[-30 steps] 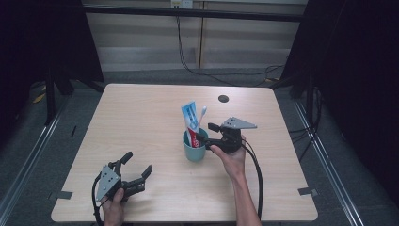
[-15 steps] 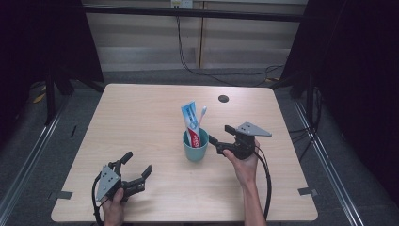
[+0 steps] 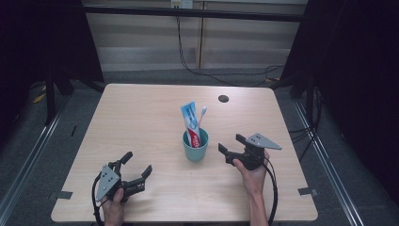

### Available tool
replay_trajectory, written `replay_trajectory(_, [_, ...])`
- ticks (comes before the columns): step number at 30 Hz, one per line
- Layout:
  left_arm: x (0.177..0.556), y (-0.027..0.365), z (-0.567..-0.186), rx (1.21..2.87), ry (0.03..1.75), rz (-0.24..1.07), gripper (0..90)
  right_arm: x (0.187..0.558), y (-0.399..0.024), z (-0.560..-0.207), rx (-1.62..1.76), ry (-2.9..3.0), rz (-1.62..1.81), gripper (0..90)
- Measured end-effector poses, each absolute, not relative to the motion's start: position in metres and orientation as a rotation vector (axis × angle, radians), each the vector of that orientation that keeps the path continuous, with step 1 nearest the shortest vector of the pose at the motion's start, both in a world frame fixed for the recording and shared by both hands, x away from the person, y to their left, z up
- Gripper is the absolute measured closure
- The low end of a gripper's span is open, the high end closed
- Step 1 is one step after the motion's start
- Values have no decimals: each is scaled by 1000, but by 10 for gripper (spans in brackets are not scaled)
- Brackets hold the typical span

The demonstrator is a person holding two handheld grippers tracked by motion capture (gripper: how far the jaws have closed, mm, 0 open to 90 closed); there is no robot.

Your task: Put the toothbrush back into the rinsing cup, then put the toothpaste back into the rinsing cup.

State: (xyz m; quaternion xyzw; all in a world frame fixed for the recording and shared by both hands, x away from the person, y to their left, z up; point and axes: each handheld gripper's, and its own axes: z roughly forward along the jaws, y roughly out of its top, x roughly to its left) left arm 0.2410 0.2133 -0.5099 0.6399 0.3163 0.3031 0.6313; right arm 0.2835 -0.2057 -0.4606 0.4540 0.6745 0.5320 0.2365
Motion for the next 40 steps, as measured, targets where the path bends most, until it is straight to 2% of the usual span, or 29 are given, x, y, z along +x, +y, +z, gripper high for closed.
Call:
replay_trajectory(21, [241,213,-510,1467,725,701,154,256,-229,-479,1332,1787,1379,164])
replay_trajectory(40, [241,213,-510,1462,727,692,154,243,-230,-504,1352,1756,1340,179])
